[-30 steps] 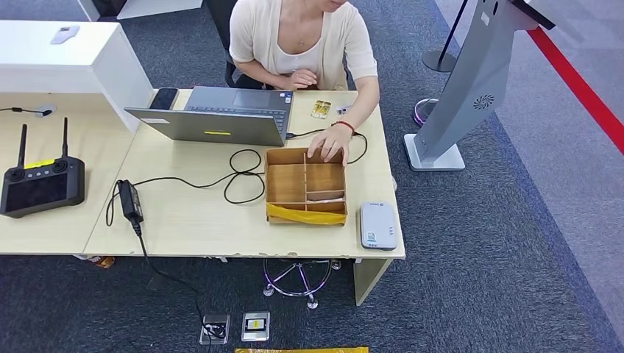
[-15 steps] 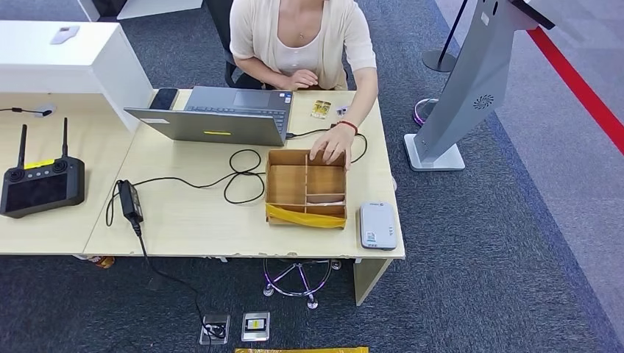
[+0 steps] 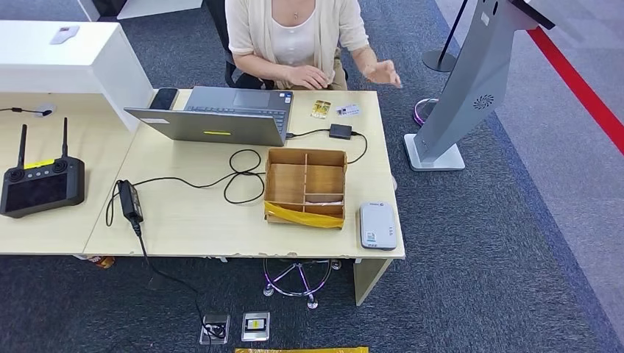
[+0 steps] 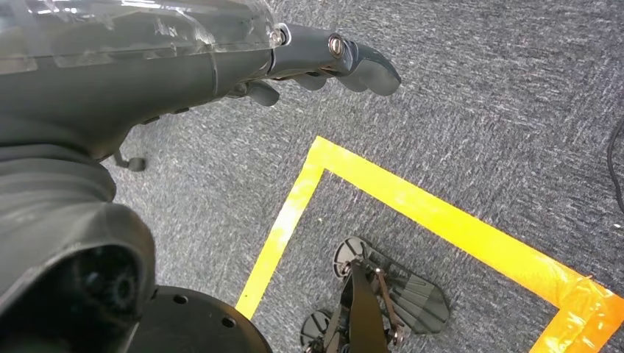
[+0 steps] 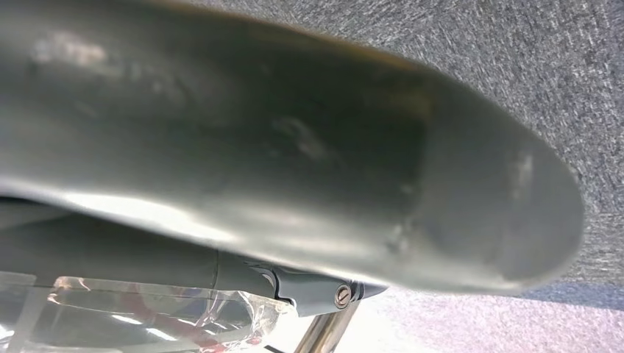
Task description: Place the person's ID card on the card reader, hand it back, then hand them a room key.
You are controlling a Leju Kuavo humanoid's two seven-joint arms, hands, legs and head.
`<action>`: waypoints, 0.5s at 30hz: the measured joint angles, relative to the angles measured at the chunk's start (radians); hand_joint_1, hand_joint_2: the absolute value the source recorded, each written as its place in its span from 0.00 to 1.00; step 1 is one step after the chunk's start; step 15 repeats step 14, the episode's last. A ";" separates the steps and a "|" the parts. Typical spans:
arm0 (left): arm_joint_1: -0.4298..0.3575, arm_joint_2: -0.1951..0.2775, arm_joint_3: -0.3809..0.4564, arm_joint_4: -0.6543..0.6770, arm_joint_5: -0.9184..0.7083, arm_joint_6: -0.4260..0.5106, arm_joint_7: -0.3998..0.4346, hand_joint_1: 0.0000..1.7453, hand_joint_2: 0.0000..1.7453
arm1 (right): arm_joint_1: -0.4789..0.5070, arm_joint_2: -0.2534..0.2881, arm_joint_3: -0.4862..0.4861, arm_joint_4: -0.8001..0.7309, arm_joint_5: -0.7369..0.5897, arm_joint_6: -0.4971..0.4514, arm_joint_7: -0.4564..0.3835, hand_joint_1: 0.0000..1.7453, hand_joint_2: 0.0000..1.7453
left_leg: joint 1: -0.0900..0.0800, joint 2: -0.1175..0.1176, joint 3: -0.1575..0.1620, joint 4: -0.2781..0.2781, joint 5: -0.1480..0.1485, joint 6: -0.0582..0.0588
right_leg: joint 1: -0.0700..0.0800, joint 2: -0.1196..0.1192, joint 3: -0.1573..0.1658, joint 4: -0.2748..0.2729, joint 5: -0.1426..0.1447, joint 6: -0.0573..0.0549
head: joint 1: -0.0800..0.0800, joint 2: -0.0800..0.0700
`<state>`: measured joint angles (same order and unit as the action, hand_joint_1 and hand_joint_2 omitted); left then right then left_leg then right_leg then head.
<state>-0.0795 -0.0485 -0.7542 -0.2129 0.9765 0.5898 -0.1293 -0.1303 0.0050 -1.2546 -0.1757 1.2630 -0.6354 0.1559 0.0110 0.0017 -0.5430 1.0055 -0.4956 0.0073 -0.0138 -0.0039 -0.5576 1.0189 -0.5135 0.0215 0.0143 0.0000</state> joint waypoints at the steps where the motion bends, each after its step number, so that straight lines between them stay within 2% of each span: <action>1: 0.000 0.000 0.000 0.000 0.000 0.000 0.000 0.00 0.00 | 0.000 0.000 0.000 0.001 0.000 0.000 0.001 0.00 0.00 | 0.000 0.000 0.000 0.000 0.000 0.000 | 0.000 0.000 0.000 0.000 0.000 0.000 | 0.000 0.000; 15: 0.000 0.001 -0.010 0.000 -0.003 -0.004 0.000 0.00 0.00 | -0.001 0.000 -0.002 0.011 0.000 0.000 0.009 0.00 0.00 | 0.000 0.000 0.000 0.000 0.000 0.000 | 0.000 0.000 0.000 0.000 0.000 0.000 | 0.000 0.000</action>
